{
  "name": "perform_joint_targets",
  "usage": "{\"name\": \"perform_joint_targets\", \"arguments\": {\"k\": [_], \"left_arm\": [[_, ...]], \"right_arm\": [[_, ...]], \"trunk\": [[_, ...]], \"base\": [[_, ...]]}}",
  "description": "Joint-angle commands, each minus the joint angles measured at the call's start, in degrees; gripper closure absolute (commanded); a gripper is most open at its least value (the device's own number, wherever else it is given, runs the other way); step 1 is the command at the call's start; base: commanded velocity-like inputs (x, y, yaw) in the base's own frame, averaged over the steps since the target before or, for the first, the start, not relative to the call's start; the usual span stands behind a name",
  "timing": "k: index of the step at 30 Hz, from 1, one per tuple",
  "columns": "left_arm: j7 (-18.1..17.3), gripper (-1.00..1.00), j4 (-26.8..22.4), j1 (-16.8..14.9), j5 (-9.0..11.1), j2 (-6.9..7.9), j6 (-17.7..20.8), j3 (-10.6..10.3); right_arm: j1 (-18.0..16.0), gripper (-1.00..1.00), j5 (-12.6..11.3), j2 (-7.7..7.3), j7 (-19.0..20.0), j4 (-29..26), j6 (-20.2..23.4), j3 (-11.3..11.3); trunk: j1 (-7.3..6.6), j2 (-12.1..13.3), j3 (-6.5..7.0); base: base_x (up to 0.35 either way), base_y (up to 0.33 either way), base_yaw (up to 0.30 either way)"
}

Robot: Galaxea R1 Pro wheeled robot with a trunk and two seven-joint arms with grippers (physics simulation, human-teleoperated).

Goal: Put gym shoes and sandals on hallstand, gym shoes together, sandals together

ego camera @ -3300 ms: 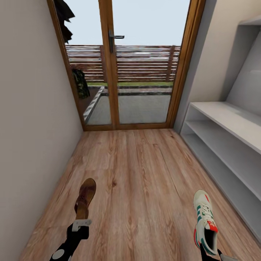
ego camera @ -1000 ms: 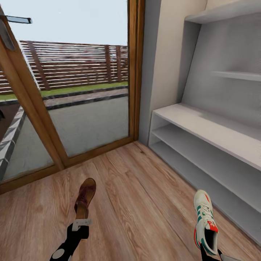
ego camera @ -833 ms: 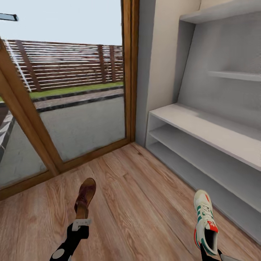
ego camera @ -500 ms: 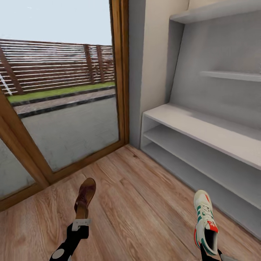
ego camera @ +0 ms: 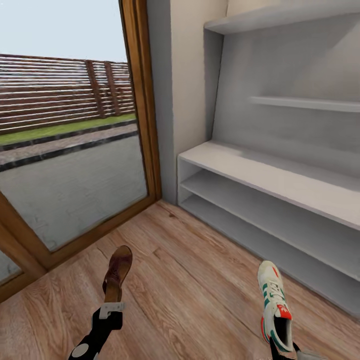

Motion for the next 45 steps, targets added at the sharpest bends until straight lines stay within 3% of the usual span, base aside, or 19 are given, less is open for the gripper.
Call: {"name": "perform_joint_targets", "arguments": {"k": [1, 4, 17, 30, 45], "left_arm": [[-0.4, 1.00, 0.0, 0.0, -0.7, -0.07, -0.2, 0.5], [-0.4, 1.00, 0.0, 0.0, -0.7, -0.07, -0.2, 0.5], [-0.5, 1.00, 0.0, 0.0, -0.9, -0.18, -0.2, 0.2], [-0.4, 1.00, -0.1, 0.0, -0.7, -0.16, -0.2, 0.3], [-0.4, 1.00, -0.3, 0.0, -0.7, -0.16, -0.2, 0.3]], "right_arm": [[-0.1, 1.00, 1.2, 0.21, 0.3, 0.7, -1.1, -0.6], [-0.1, 1.00, 2.9, 0.47, 0.3, 1.7, -2.5, -0.6], [-0.1, 1.00, 3.2, 0.52, 0.2, 2.1, -2.8, -0.7], [-0.1, 1.00, 3.3, 0.52, 0.1, 2.1, -2.7, -0.7], [-0.1, 1.00, 3.2, 0.52, 0.1, 2.1, -2.8, -0.7]], "trunk": [[-0.01, 0.0, -0.04], [-0.01, 0.0, -0.04], [-0.01, 0.0, -0.04], [-0.01, 0.0, -0.04], [-0.01, 0.0, -0.04]], "base": [[0.000, 0.001, -0.288], [0.000, 0.000, -0.287], [0.000, 0.015, -0.287], [0.008, 0.294, -0.287], [0.147, 0.324, -0.249]]}}
